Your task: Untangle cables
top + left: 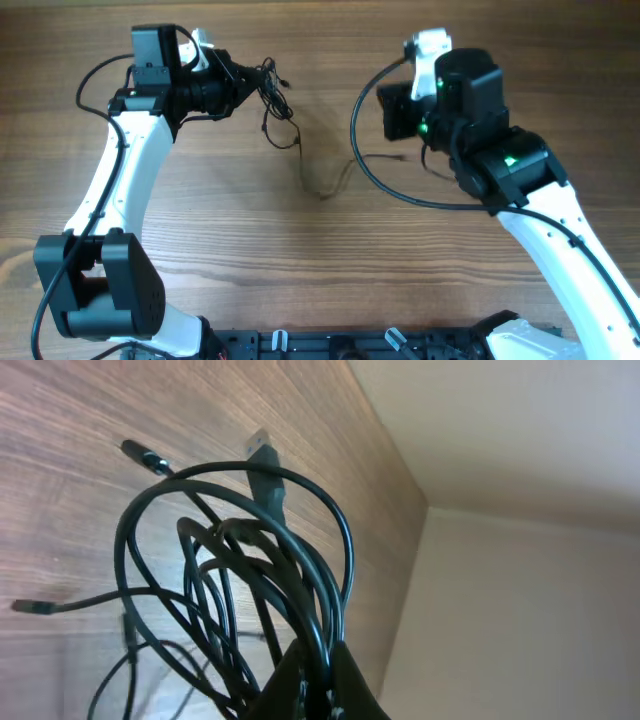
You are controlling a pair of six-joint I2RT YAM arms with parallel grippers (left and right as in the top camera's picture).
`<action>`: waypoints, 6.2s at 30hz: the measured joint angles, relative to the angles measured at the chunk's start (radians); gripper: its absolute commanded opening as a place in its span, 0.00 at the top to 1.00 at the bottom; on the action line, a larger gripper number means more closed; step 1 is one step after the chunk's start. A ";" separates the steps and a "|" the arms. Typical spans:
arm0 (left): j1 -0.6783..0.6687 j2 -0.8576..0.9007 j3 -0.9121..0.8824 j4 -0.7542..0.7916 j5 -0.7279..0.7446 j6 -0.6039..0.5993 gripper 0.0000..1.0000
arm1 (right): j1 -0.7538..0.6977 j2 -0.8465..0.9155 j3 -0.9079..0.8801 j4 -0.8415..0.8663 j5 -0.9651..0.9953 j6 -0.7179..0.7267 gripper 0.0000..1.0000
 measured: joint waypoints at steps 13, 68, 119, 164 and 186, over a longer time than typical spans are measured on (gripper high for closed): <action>0.000 0.000 0.000 0.061 0.505 0.479 0.96 | 0.000 0.154 0.000 0.052 -0.275 0.075 0.75; -0.069 0.000 0.000 0.064 0.674 0.717 0.96 | 0.000 0.304 0.000 0.118 -0.505 0.436 0.86; -0.063 0.000 0.000 0.063 0.670 0.717 0.96 | 0.027 0.362 0.000 0.132 -0.455 0.293 0.74; -0.063 0.000 0.000 0.061 0.622 0.713 0.96 | 0.028 0.363 0.000 0.151 -0.584 0.117 0.63; -0.063 0.000 0.000 0.061 0.618 0.705 0.96 | 0.083 0.363 0.000 0.238 -0.290 0.241 0.64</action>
